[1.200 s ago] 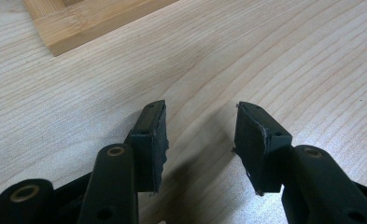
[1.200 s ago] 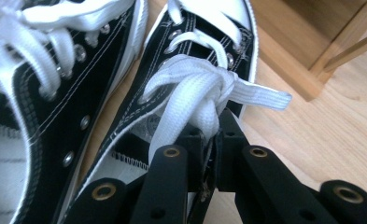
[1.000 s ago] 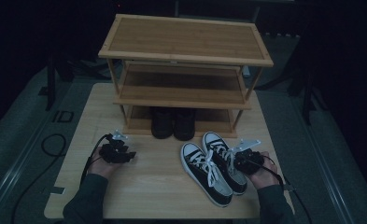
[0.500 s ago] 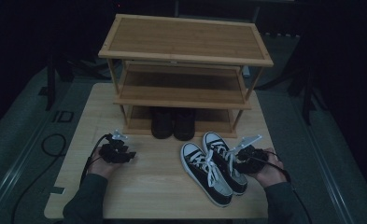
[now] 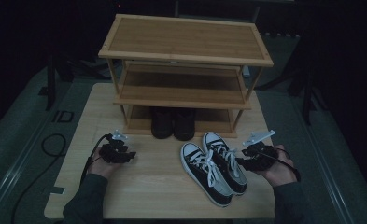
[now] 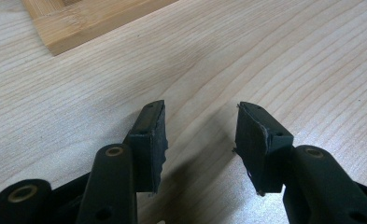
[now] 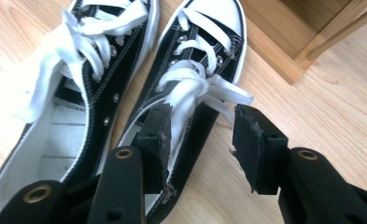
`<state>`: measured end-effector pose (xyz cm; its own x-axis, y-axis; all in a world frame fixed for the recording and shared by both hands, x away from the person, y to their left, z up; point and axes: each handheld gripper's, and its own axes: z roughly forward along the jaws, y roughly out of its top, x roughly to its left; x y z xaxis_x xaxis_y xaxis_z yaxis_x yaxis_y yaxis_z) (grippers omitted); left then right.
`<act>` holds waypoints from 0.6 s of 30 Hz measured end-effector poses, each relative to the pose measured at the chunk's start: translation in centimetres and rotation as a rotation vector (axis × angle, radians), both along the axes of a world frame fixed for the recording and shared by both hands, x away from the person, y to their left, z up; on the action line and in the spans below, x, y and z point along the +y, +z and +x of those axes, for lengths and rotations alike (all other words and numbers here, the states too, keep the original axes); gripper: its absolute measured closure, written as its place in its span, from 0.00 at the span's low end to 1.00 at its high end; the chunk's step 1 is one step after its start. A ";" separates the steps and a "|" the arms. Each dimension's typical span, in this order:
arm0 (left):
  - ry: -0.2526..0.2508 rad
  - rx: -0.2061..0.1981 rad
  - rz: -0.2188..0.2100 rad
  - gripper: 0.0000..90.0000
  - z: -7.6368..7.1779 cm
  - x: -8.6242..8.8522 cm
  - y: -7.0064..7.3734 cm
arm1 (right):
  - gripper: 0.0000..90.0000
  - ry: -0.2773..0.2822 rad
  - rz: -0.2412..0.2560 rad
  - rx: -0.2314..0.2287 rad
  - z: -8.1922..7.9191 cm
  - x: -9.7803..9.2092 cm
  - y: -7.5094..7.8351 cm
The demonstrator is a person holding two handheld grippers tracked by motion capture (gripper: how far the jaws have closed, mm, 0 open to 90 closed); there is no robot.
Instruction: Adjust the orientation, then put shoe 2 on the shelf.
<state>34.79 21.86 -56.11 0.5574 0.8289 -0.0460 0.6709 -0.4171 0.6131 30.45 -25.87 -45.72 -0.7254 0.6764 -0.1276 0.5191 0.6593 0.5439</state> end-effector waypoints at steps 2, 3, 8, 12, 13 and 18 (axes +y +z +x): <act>0.000 0.000 0.000 0.59 0.0 0.0 0.0 | 0.62 0.004 0.005 0.004 -0.2 0.1 0.0; 0.000 -0.001 0.001 0.59 0.0 0.0 0.0 | 0.62 0.008 0.008 0.005 -0.3 0.2 -0.1; 0.000 -0.001 0.000 0.59 0.0 0.0 0.0 | 0.62 0.026 0.034 0.010 -0.7 0.7 -0.3; 0.000 -0.001 0.000 0.59 0.0 0.0 0.0 | 0.61 0.043 0.059 0.017 -1.1 1.3 -0.5; 0.000 -0.001 -0.002 0.59 0.0 0.0 0.0 | 0.60 0.046 0.059 0.016 -1.2 1.4 -0.6; 0.000 -0.001 -0.001 0.59 0.0 0.0 0.0 | 0.59 0.050 0.074 0.033 -1.3 1.8 -1.1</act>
